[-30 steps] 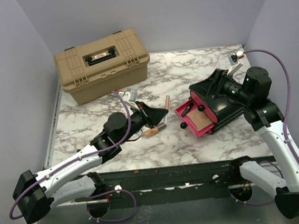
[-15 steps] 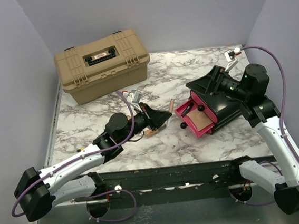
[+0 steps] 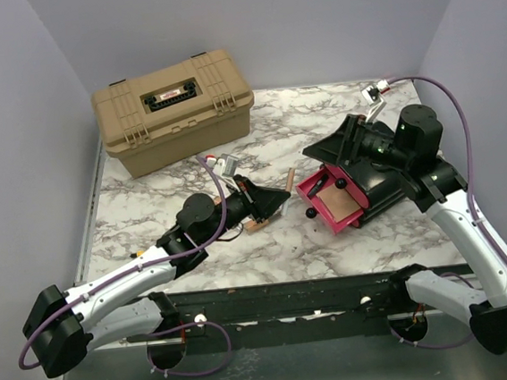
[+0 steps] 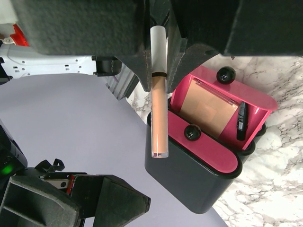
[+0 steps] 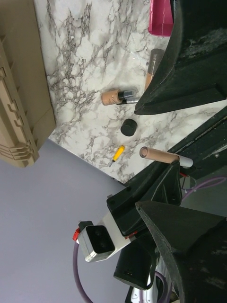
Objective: Organize the makeup
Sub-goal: Pick up the makeup from the center of the board.
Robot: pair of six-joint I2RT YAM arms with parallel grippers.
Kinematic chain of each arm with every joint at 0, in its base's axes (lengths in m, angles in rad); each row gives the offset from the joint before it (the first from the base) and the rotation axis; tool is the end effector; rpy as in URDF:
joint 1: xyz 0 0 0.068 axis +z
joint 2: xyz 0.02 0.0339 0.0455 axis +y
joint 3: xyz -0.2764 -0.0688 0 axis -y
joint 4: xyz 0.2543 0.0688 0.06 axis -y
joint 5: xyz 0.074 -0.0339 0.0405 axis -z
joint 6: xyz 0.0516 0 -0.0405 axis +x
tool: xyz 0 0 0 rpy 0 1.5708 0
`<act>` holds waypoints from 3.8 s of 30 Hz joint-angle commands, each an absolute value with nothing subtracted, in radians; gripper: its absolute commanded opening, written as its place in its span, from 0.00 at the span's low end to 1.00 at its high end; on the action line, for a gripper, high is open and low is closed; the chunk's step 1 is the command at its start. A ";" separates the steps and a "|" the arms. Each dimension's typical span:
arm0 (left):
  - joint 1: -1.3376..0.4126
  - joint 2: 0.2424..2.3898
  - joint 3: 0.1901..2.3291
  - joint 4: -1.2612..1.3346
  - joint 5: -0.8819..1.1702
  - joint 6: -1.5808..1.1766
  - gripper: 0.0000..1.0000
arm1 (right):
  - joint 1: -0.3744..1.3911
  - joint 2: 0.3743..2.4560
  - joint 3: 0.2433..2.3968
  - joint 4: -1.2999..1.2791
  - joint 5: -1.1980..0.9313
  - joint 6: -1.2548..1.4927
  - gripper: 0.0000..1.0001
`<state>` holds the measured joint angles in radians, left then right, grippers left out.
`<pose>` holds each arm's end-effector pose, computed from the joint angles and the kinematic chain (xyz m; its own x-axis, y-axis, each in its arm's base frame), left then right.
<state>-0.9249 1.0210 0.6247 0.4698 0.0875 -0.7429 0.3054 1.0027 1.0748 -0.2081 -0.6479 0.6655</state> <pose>0.1519 -0.2091 0.3156 -0.5410 -0.4017 -0.7389 0.6544 0.3507 -0.6699 0.2145 0.1003 0.4090 -0.6019 0.3265 -0.7288 -0.5573 0.4819 0.6761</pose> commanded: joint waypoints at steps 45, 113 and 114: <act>-0.931 1.089 0.603 0.643 0.097 -0.769 0.00 | 0.404 1.149 1.084 -0.252 -0.820 0.505 0.27; -0.938 1.177 0.749 0.312 -0.025 -0.654 0.00 | 0.405 1.098 1.118 -0.392 -0.175 0.502 0.53; -0.938 1.189 0.764 0.297 -0.012 -0.640 0.00 | 0.404 1.090 1.118 -0.406 -0.120 0.503 0.57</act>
